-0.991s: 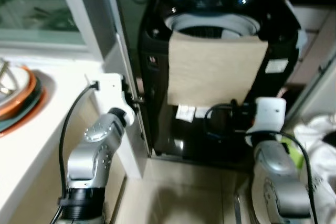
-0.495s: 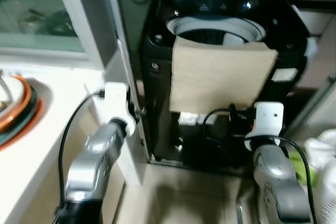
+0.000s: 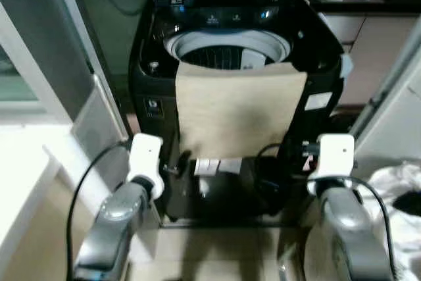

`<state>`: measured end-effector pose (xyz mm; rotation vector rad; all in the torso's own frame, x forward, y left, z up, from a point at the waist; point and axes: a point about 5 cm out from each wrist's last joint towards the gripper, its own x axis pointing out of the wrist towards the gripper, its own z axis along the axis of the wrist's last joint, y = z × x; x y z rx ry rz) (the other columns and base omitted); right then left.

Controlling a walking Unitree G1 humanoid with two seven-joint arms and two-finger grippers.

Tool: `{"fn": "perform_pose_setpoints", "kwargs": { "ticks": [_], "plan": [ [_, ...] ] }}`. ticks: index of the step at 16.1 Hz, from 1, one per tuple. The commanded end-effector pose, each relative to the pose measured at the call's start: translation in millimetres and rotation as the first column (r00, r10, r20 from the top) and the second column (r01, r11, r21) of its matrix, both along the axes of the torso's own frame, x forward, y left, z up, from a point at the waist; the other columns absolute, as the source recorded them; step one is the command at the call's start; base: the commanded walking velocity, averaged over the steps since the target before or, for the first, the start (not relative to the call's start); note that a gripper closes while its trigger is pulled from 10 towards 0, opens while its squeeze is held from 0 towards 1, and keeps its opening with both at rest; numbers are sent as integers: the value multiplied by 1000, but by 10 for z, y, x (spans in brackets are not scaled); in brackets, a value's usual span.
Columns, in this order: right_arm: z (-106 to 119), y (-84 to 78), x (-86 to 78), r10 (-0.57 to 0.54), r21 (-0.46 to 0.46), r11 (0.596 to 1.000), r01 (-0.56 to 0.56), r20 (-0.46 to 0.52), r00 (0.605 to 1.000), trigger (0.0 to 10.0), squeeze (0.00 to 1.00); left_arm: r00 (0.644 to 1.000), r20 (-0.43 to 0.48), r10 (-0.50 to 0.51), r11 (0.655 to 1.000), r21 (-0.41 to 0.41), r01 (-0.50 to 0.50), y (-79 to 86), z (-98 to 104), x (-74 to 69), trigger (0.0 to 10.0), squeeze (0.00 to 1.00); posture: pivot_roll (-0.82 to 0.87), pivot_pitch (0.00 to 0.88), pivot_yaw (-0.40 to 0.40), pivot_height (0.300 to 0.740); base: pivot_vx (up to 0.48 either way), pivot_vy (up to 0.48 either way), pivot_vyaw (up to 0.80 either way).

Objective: Clothes washing

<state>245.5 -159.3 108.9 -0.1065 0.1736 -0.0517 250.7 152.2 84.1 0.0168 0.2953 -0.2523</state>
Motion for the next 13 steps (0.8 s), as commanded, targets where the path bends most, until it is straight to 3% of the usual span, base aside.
{"fn": "perform_pose_setpoints", "kwargs": {
  "ticks": [1, 5, 7, 9, 13],
  "plan": [
    [40, -52, -14, -10, -25, 1000, 10, 19, 1000, 10000, 0, 999, 29, -19, 1000, -3, 19, -42, 58, 30, 10000, 0, -90, 0, 16, 740, 300, 0, 0],
    [88, -38, -27, 5, -13, 1000, -4, 34, 999, 10000, 0, 999, 32, -22, 1000, 2, 22, -54, 41, -9, 10000, 0, -90, 0, -1, 740, 296, 0, 0],
    [72, -29, -42, 4, 11, 1000, -4, 24, 1000, 10000, 0, 998, 58, -25, 1000, 18, 24, -58, 51, -17, 10000, 0, -89, 0, -4, 740, 0, 0, 0],
    [134, -37, -27, -13, 19, 1000, 12, 57, 998, 10000, 0, 998, 62, -26, 999, 27, 25, -62, 63, -13, 10000, 0, -91, 0, -2, 740, 0, 0, -688],
    [340, -52, 7, -41, 30, 999, 37, 136, 990, 10000, 0, 987, 152, -49, 999, 13, 48, -111, 272, 96, 10000, 0, -96, 0, 5, 740, 0, 0, 0]
  ]
}}
